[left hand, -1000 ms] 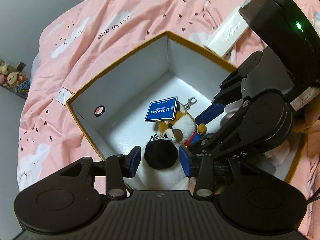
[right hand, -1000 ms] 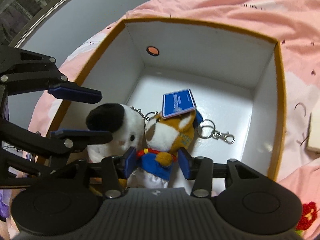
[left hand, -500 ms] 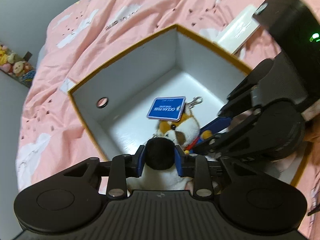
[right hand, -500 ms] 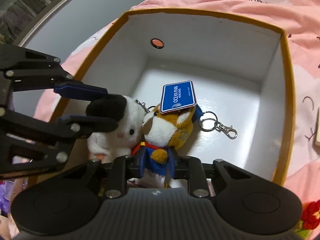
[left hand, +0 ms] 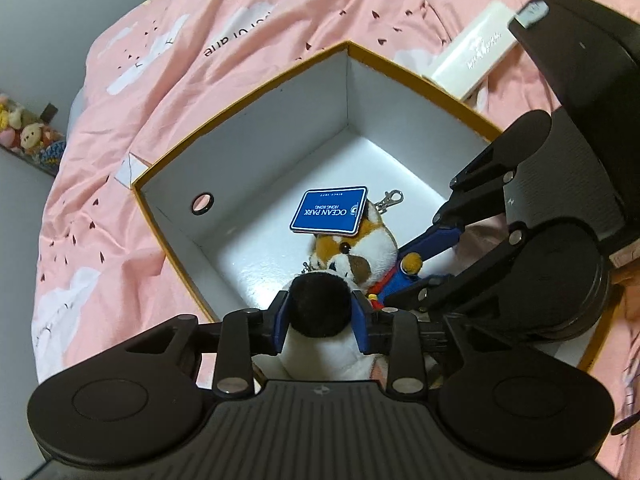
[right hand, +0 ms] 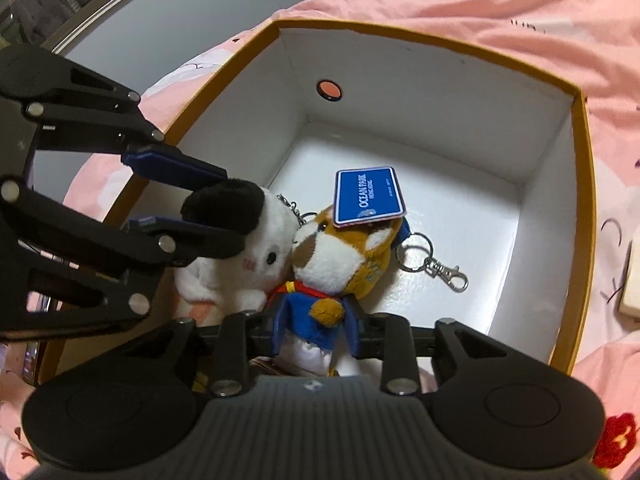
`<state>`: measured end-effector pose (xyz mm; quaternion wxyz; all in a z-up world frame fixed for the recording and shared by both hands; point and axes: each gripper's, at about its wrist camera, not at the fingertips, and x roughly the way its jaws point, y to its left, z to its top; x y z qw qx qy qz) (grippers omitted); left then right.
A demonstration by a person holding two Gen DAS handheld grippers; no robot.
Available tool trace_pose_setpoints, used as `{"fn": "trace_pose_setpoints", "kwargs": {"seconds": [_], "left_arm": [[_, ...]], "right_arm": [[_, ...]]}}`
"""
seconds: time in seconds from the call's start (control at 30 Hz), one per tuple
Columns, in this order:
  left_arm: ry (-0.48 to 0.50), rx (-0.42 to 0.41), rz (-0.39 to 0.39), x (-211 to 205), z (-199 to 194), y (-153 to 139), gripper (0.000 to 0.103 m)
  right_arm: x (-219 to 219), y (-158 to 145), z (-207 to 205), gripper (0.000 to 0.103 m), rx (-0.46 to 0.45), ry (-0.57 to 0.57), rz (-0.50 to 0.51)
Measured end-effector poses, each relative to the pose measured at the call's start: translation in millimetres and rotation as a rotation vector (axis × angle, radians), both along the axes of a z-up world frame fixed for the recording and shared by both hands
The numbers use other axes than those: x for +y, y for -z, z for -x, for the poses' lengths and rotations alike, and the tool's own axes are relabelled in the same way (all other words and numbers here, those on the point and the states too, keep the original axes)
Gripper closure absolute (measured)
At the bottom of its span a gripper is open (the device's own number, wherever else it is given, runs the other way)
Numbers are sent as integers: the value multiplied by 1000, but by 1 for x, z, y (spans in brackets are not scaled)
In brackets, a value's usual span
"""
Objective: Organize objects
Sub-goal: 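Lower the panda plush with the left tool while the right tool lowers the dog plush into the box, then release the plushes and move both tools toward the crocheted flower and glasses case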
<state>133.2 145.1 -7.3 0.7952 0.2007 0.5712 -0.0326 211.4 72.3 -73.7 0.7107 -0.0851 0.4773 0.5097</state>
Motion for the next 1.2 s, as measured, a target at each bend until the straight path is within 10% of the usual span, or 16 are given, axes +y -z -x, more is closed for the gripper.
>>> {"fn": "trace_pose_setpoints", "kwargs": {"seconds": [0.8,1.2], "left_arm": [[67,-364,323,-71,33,-68,49],[359,-243,238,-167,13,-6,49]], "right_arm": [[-142,-85,21,40,-397,206,-123],[-223,-38,8,34,-439,417,99]]}}
